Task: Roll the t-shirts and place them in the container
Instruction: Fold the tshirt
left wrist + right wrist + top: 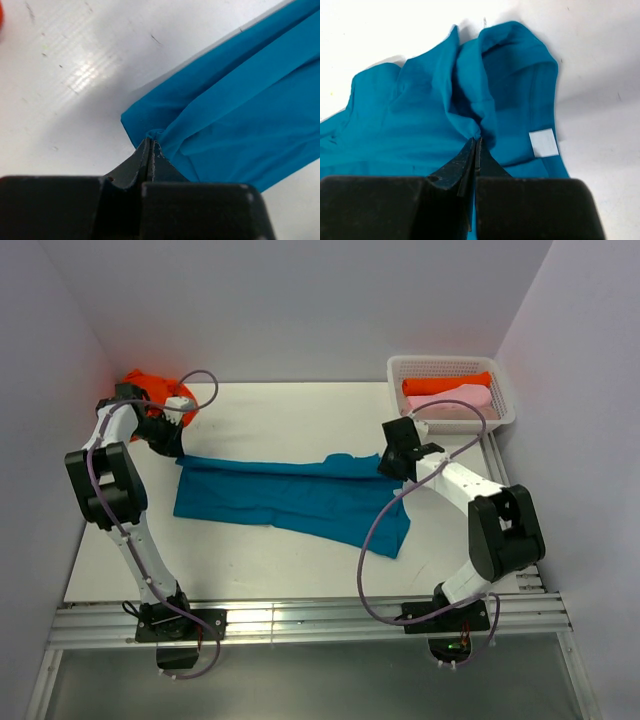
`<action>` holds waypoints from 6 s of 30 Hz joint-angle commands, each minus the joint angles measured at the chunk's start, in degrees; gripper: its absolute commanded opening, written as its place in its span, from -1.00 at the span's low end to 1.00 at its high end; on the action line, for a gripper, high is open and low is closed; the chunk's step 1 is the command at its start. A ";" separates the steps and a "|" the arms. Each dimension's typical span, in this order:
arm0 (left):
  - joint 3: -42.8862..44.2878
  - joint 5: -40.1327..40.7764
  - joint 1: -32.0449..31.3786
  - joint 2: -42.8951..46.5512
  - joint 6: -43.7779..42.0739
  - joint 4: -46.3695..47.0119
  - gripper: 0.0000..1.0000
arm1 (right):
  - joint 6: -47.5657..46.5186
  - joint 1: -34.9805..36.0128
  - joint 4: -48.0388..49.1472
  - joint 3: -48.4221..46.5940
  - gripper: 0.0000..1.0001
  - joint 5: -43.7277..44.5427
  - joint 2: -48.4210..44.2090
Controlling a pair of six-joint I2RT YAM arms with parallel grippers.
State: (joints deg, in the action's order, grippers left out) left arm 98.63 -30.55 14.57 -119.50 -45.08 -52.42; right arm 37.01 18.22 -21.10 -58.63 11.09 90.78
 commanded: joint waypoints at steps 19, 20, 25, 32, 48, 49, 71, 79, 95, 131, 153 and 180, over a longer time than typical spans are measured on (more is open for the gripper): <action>-15.22 4.18 0.90 9.99 -6.25 1.44 -0.71 | 6.93 4.11 2.38 9.23 -0.81 2.88 -3.16; -16.09 4.18 1.08 10.17 -6.25 1.45 -0.64 | 6.93 4.19 2.38 9.15 -0.71 2.88 -2.98; -15.31 1.72 2.04 10.34 -6.07 0.04 -0.16 | 6.58 4.19 -0.51 6.87 -0.26 3.93 -3.59; -3.29 -2.50 5.46 7.27 -3.70 -7.60 0.00 | 4.39 3.67 -4.91 -0.59 -0.05 5.52 -3.87; 2.00 -3.03 6.61 5.42 1.13 -7.34 0.04 | -0.19 -1.43 -8.34 -20.91 -0.09 1.04 18.55; 1.92 -3.03 6.70 5.42 1.13 -7.34 0.04 | -0.28 -1.52 -8.34 -20.82 -0.09 0.95 18.81; 1.65 -3.03 6.61 4.54 0.70 -7.87 -0.02 | -0.01 -2.75 -2.11 -15.56 -0.93 -2.83 16.55; 2.18 -3.64 6.61 4.19 0.87 -8.22 -0.01 | 0.60 -1.79 -0.78 -8.79 -1.00 -2.92 6.08; 1.74 -4.35 6.53 3.58 -0.80 -9.80 -0.02 | 7.98 8.23 -4.12 7.37 -1.00 2.35 -10.79; 1.74 -3.73 6.00 2.78 -1.15 -10.33 -0.01 | 6.93 15.18 -3.50 -11.75 0.04 1.21 6.32; 1.39 -3.47 5.74 2.70 -1.24 -10.42 -0.03 | 5.61 15.09 -5.35 -16.61 -0.74 -1.69 13.99; 0.60 -2.50 5.56 1.73 -1.85 -10.86 -0.06 | 13.43 25.37 -4.92 -5.53 -0.91 1.39 4.49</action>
State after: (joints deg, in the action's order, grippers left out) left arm 98.70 -33.01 20.53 -117.30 -45.82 -62.08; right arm 48.58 42.22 -27.16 -64.88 11.11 97.62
